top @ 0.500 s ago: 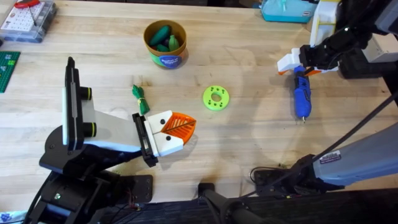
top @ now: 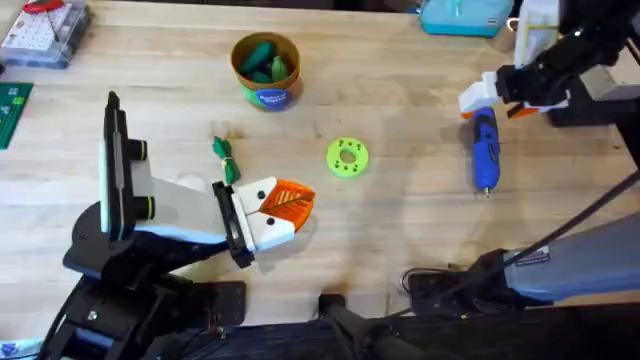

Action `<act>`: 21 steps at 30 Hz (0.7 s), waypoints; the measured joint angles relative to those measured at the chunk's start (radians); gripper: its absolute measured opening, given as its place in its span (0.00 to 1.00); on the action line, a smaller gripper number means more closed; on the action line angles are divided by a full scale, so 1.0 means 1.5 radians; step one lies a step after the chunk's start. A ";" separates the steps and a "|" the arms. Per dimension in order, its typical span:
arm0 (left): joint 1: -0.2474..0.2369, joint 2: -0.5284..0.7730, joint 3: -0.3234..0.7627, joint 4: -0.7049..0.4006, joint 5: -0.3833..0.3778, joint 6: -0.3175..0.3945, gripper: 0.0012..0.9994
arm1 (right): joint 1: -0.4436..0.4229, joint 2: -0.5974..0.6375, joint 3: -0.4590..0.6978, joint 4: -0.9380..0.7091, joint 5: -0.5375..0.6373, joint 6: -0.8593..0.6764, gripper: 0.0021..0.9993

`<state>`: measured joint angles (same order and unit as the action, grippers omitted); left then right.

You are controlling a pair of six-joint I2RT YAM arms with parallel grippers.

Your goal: Pick up the gripper from the table and insert it into the empty holder that is missing its gripper. Then pick up a screw, insert it into the mounting hole, and use the screwdriver to tighten it. Finally, clean up the table by picking up the vegetable and placing it into the bucket.

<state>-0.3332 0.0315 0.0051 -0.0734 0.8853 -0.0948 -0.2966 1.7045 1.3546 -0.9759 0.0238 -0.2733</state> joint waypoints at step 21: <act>0.000 0.000 0.000 0.000 -0.008 -0.002 0.02 | -0.088 0.094 -0.021 0.058 -0.060 -0.005 0.98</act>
<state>-0.3332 0.0315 0.0055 -0.0728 0.8727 -0.0971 -0.4286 1.8450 1.3235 -0.8884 -0.0659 -0.2810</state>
